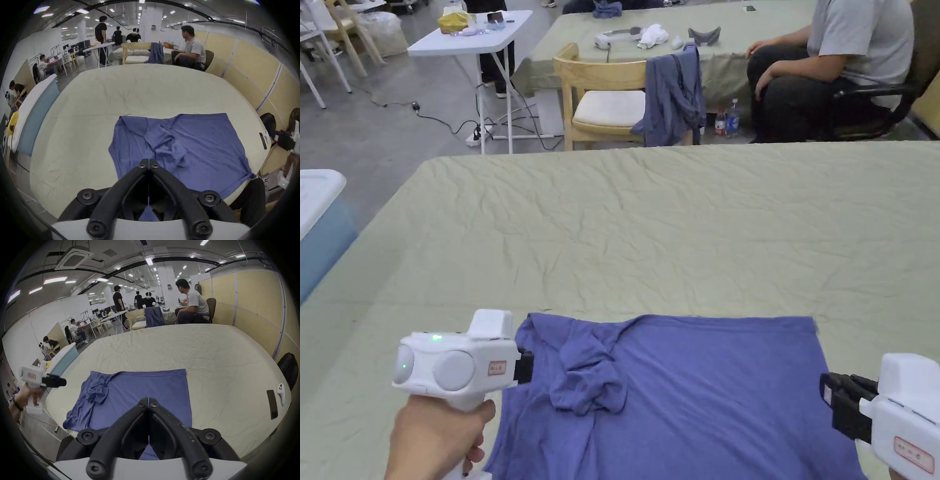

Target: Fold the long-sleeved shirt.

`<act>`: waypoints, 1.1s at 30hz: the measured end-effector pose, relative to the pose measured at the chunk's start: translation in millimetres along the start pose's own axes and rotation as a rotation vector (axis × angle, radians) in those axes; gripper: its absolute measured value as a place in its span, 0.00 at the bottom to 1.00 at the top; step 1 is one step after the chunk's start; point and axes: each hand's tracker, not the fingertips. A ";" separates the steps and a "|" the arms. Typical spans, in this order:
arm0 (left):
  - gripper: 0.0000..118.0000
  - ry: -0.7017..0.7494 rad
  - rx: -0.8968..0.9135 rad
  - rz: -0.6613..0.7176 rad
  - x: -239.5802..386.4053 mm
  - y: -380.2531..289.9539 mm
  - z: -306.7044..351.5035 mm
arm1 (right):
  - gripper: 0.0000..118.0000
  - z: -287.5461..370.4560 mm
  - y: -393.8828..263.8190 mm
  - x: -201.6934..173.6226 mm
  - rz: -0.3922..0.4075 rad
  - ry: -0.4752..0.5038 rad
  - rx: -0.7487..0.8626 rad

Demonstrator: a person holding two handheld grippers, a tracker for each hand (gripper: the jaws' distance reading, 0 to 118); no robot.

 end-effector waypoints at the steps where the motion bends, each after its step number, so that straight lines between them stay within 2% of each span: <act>1: 0.00 -0.001 0.000 0.014 -5.5 7.0 -7.1 | 0.00 -4.5 0.2 0.2 -0.001 0.001 -0.006; 3: 0.01 -0.038 -0.043 0.019 -15.2 21.7 -27.5 | 0.00 -15.9 0.4 1.2 -0.002 -0.003 -0.025; 4: 0.12 -0.034 -0.044 0.013 -17.3 27.8 -35.9 | 0.00 -21.1 0.6 2.0 -0.003 -0.007 -0.034; 6: 0.46 -0.019 -0.038 0.005 -24.8 41.0 -57.0 | 0.00 -32.9 1.1 3.6 -0.003 -0.015 -0.058; 7: 0.56 -0.026 -0.041 0.013 -23.2 45.1 -61.7 | 0.00 -38.2 1.4 4.8 -0.003 -0.018 -0.069; 10: 0.55 -0.011 -0.021 0.065 -34.1 65.4 -90.8 | 0.00 -55.4 2.1 8.6 0.002 -0.036 -0.106; 13: 0.55 0.011 -0.024 0.043 -38.0 81.7 -122.3 | 0.00 -70.0 3.3 13.0 0.004 -0.047 -0.127; 18: 0.55 0.058 -0.124 0.023 -43.2 89.3 -183.5 | 0.00 -93.0 5.9 17.5 0.002 -0.065 -0.154; 21: 0.57 0.084 -0.223 0.095 -49.8 75.7 -216.1 | 0.00 -103.1 3.8 18.2 0.003 -0.070 -0.174; 22: 0.57 0.044 -0.221 0.131 -52.5 68.3 -221.4 | 0.00 -105.6 2.7 18.4 0.004 -0.072 -0.181; 23: 0.57 0.036 -0.138 0.155 -58.6 65.7 -219.4 | 0.00 -107.4 1.5 18.5 0.005 -0.072 -0.189; 24: 0.58 0.026 -0.157 0.169 -59.4 67.5 -216.7 | 0.00 -108.6 0.3 18.5 0.006 -0.072 -0.194; 27: 0.58 0.038 -0.164 0.119 -55.3 69.6 -212.2 | 0.00 -109.9 -3.2 19.9 0.008 -0.071 -0.198; 29: 0.51 0.059 -0.164 0.123 -49.3 70.0 -209.0 | 0.00 -110.2 -3.6 20.6 0.002 -0.070 -0.200; 30: 0.42 0.067 -0.155 0.120 -45.3 69.4 -206.8 | 0.00 -109.8 -4.0 21.7 -0.006 -0.065 -0.200; 31: 0.23 0.082 -0.138 0.090 -45.9 68.9 -205.3 | 0.00 -109.7 -4.0 22.8 -0.015 -0.065 -0.199; 32: 0.11 0.038 -0.126 0.048 -43.5 66.1 -203.7 | 0.00 -109.9 -3.5 24.5 -0.024 -0.063 -0.198; 33: 0.07 0.031 -0.130 0.056 -40.7 63.5 -203.8 | 0.00 -110.5 -2.1 27.1 -0.029 -0.060 -0.195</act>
